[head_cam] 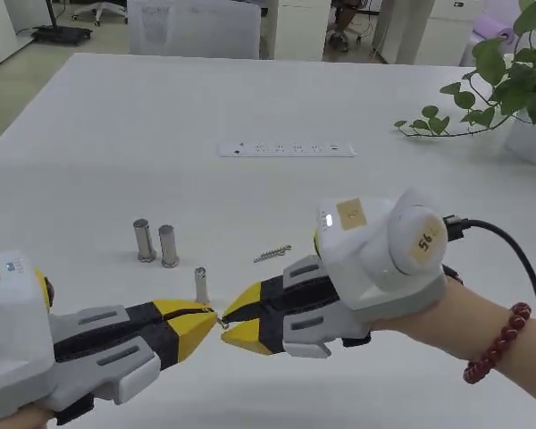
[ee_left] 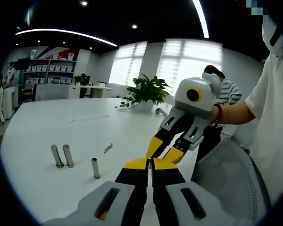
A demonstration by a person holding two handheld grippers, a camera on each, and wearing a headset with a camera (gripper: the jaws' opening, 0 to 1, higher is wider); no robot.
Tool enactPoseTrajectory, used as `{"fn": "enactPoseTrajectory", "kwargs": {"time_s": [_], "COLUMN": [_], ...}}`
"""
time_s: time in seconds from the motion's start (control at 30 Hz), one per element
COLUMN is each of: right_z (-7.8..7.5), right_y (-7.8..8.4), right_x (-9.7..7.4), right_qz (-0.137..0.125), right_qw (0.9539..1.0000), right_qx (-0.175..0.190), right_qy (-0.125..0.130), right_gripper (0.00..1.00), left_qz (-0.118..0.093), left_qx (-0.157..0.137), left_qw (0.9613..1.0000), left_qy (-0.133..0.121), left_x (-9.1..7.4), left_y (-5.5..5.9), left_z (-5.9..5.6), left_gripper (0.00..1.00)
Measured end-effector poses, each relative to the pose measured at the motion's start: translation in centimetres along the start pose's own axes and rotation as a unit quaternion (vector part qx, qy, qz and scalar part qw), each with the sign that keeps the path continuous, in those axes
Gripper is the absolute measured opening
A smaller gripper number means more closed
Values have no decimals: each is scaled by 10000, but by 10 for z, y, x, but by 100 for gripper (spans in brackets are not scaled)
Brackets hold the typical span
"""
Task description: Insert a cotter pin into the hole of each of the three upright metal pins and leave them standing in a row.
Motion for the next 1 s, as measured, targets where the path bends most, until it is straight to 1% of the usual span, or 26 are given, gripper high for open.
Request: {"fn": "enactPoseTrajectory", "kwargs": {"time_s": [0.13, 0.2, 0.23, 0.37, 0.5, 0.63, 0.7, 1.0], "right_z": [3, 3, 4, 6, 10, 14, 17, 19], "right_y": [0, 1, 2, 4, 8, 9, 9, 10], "right_x": [-3, -5, -6, -7, -8, -8, -8, -9], "right_qz": [-45, -69, -58, -52, -17, -60, -61, -112], "right_qw": [9995, 9993, 9989, 9981, 9970, 9959, 9951, 9944], "right_qx": [184, 185, 223, 232, 234, 277, 277, 319], "right_qy": [-243, -330, -414, -575, -734, -856, -951, -1001], "right_gripper": [10, 10, 10, 10, 10, 10, 9, 6], "left_qz": [182, 282, 315, 402, 440, 453, 475, 483], "left_qx": [210, 309, 336, 420, 514, 593, 617, 644], "left_qw": [9995, 9988, 9985, 9973, 9960, 9945, 9941, 9929], "left_qy": [178, 265, 299, 452, 579, 741, 760, 872], "left_x": [1, 2, 2, 2, 3, 4, 4, 4], "left_y": [2, 4, 4, 7, 7, 7, 7, 7], "left_z": [-4, -6, -7, -11, -14, -19, -19, -23], "left_gripper": [0, 0, 0, 0, 0, 0, 0, 0]}}
Point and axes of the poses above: the centre of the closed fingertips' face, and the gripper's own axes: x roughly forward along the fingers, z roughly to its left, y roughly out of its underside, the point moved 4 cm from there along -x, roughly backward along the fingers, and after that the axes turned 9 degrees about y, right-handed, at the moved point
